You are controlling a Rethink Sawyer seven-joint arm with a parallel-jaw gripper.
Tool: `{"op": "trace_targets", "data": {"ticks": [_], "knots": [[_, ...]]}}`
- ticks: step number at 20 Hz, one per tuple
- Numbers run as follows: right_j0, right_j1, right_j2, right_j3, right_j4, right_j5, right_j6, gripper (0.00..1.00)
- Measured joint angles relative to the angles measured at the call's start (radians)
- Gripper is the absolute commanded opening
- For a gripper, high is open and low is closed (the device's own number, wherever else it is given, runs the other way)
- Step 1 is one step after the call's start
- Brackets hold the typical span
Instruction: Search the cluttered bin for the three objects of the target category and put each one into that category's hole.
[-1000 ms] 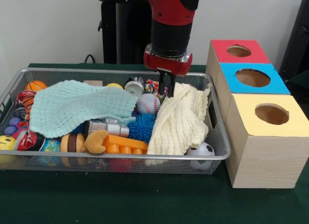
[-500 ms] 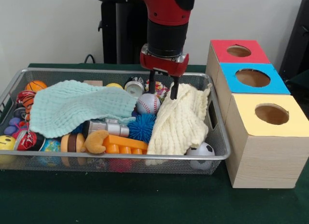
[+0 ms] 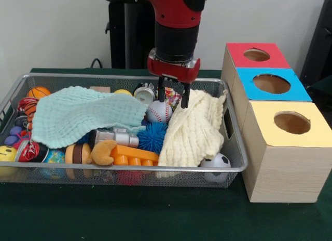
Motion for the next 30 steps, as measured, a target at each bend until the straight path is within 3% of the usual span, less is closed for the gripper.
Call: {"op": "trace_targets", "data": {"ticks": [10, 18, 30], "knots": [[-0.144, -0.018, 0.052, 0.0, -0.07, 0.0, 0.0, 1.0], [-0.322, -0.018, 0.099, -0.01, -0.174, 0.008, -0.001, 1.0], [-0.423, 0.017, 0.17, -0.027, -0.273, 0.032, -0.001, 1.0]]}}
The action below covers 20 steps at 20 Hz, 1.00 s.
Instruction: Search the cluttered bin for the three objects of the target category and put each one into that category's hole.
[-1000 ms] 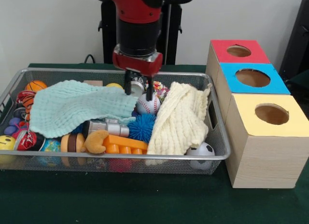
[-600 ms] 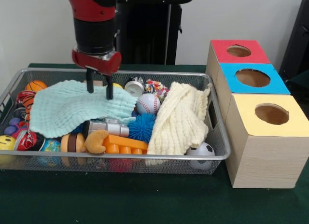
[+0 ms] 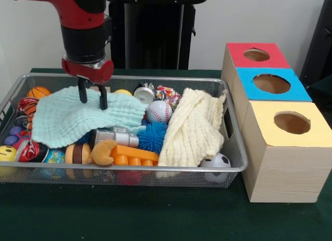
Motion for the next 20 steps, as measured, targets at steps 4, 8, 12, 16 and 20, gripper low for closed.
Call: {"op": "trace_targets", "data": {"ticks": [4, 8, 12, 16, 20], "knots": [[-0.008, 0.013, 0.023, 0.0, -0.018, 0.002, 0.0, 1.0], [-0.009, 0.024, 0.036, -0.001, -0.03, 0.002, 0.0, 1.0], [-0.009, 0.029, 0.047, -0.002, -0.043, 0.002, 0.0, 1.0], [-0.009, 0.03, 0.051, -0.005, -0.051, 0.002, 0.0, 1.0], [-0.011, 0.031, 0.058, -0.006, -0.061, 0.002, 0.0, 1.0]]}}
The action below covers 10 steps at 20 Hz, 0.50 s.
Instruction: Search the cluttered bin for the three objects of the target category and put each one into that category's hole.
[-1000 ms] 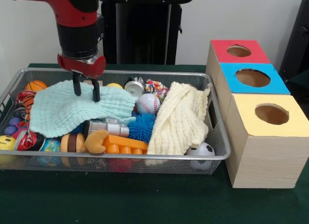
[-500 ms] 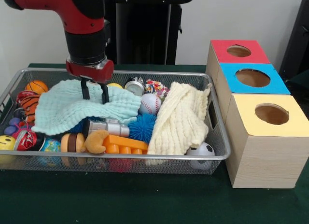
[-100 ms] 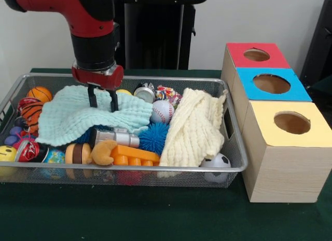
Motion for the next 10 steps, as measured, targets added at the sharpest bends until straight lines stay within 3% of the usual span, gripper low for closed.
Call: {"op": "trace_targets", "data": {"ticks": [1, 10], "knots": [[-0.001, 0.001, 0.003, -0.001, -0.003, 0.0, 0.0, 0.0], [-0.005, 0.026, 0.013, -0.005, -0.022, 0.0, 0.0, 0.0]]}}
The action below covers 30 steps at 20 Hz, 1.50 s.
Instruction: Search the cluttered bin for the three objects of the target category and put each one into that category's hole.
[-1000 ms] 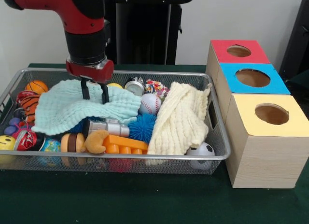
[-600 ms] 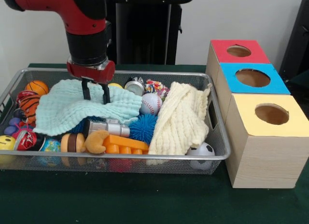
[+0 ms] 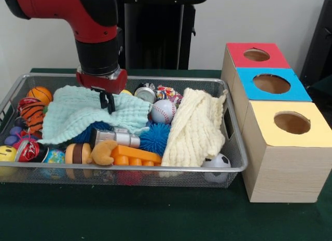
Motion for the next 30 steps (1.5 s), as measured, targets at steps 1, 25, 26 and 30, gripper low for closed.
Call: {"op": "trace_targets", "data": {"ticks": [1, 25, 26, 30], "knots": [[0.0, 0.0, 0.0, 0.0, 0.0, 0.0, 0.0, 0.0], [0.117, -0.067, 0.0, -0.001, 0.021, 0.151, 0.0, 0.0], [0.124, -0.071, 0.0, -0.001, 0.025, 0.164, 0.0, 0.0], [0.154, -0.098, 0.0, 0.0, 0.053, 0.235, 0.0, 0.0]]}}
